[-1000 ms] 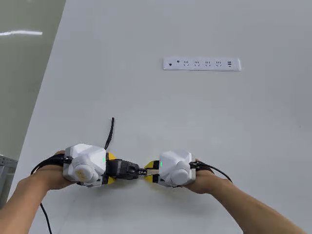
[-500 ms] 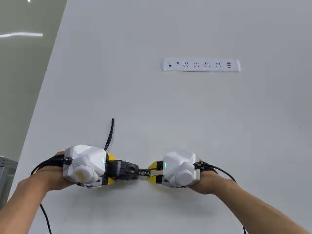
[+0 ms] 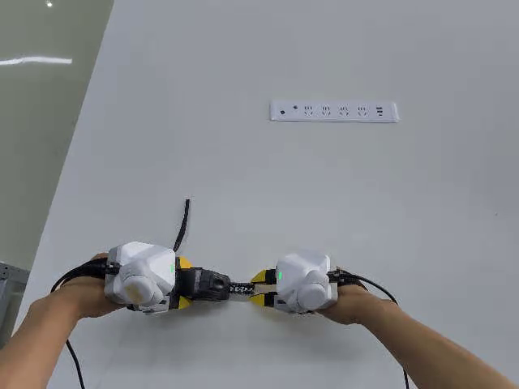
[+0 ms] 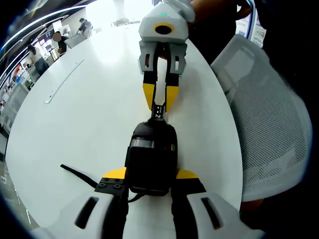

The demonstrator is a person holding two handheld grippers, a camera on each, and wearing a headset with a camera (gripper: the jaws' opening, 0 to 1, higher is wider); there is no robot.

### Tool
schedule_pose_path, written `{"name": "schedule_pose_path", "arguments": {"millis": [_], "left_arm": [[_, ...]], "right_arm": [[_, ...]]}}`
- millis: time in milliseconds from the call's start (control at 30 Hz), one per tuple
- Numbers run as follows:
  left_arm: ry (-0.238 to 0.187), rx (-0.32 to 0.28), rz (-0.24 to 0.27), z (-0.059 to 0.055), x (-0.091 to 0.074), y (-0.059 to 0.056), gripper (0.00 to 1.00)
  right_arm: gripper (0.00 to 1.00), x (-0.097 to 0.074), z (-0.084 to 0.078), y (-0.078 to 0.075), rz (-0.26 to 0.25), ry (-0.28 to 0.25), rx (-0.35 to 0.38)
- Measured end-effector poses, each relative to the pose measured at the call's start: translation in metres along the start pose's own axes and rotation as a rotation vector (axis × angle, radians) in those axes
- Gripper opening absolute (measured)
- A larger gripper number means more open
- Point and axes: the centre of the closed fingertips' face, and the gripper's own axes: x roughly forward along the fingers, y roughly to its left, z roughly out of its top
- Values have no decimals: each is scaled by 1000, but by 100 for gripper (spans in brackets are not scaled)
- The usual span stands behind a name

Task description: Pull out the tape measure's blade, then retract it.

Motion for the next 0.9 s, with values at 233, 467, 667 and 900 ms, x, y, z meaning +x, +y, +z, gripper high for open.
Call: {"name": "schedule_pose_path", "arguments": {"millis": [233,467,667,900], "left_arm": [[1,0,2,0,0,0,29],[-4,2,8,0,0,-1,29],[-7,-5,10,0,0,-1,29],[-7,-5,10,0,-1,-2,29]], "right_arm": [[10,-4,-2,0,-1,4,0],[10,-8,-5,0,-2,7,-8],[10,-13,-8,0,-3,11,-10],[10,-17,-11,0,-4,15,-13]]}}
